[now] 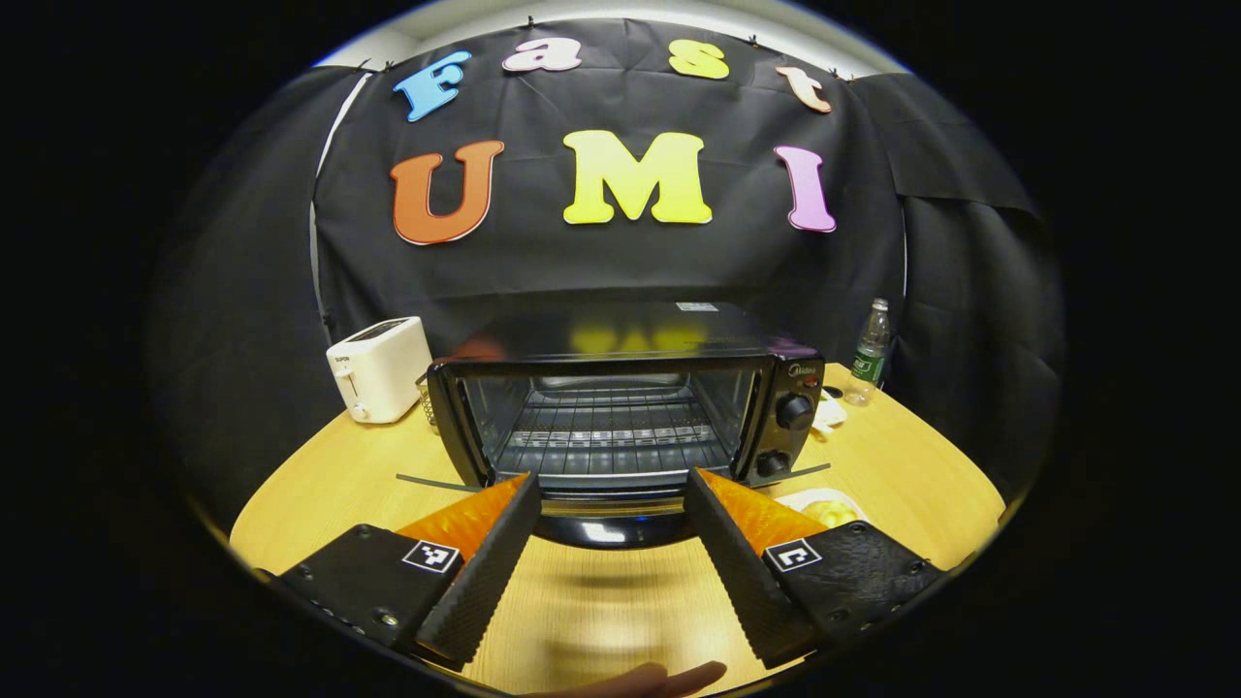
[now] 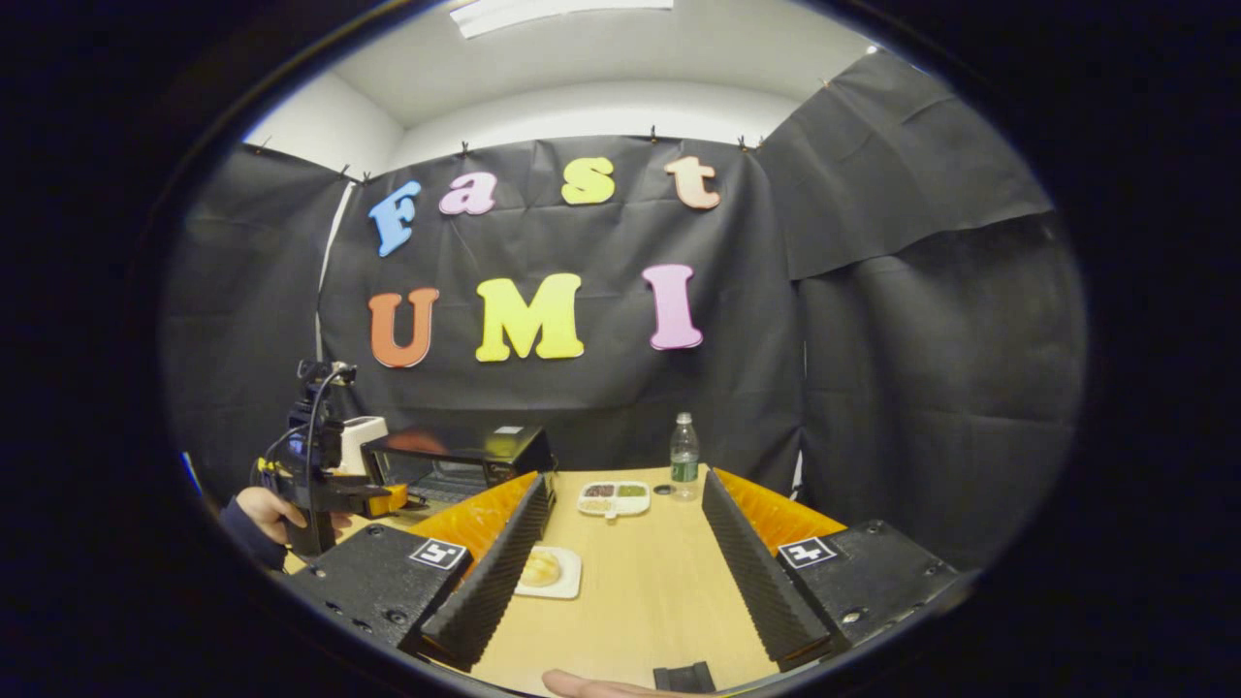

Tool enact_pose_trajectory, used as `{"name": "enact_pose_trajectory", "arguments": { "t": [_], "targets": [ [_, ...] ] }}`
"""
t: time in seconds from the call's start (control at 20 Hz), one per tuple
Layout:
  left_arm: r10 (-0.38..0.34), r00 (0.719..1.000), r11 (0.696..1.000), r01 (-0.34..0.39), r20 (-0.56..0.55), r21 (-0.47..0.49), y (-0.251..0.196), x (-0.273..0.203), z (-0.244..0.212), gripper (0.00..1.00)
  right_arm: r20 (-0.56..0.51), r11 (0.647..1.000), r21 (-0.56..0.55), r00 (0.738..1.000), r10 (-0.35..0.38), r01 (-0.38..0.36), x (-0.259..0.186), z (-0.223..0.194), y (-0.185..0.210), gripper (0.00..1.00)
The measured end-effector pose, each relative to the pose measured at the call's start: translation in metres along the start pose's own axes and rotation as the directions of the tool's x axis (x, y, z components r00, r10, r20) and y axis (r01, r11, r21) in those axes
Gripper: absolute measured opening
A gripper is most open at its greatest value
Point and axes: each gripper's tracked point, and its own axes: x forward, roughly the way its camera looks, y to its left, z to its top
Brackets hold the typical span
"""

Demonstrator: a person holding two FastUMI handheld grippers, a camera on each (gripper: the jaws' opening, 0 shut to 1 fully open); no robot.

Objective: Open the electric oven with the left hand, put the food in, and close the electric oven.

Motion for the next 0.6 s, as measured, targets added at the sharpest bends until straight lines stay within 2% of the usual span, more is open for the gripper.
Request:
{"name": "enact_pose_trajectory", "arguments": {
  "t": [0.4, 0.6],
  "targets": [
    [0.006, 0.998, 1.000, -0.006, 0.070, 0.007, -0.002, -0.018, -0.041, 0.99, -0.064, 1.000, -0.020, 0.998, 0.008, -0.009, 0.010, -0.029, 0.007, 1.00],
    [0.004, 0.998, 1.000, -0.004, 0.056, 0.007, -0.004, -0.022, -0.068, 0.99, -0.059, 0.999, -0.038, 0.998, 0.010, -0.012, 0.020, -0.036, 0.010, 1.00]
  ]
}}
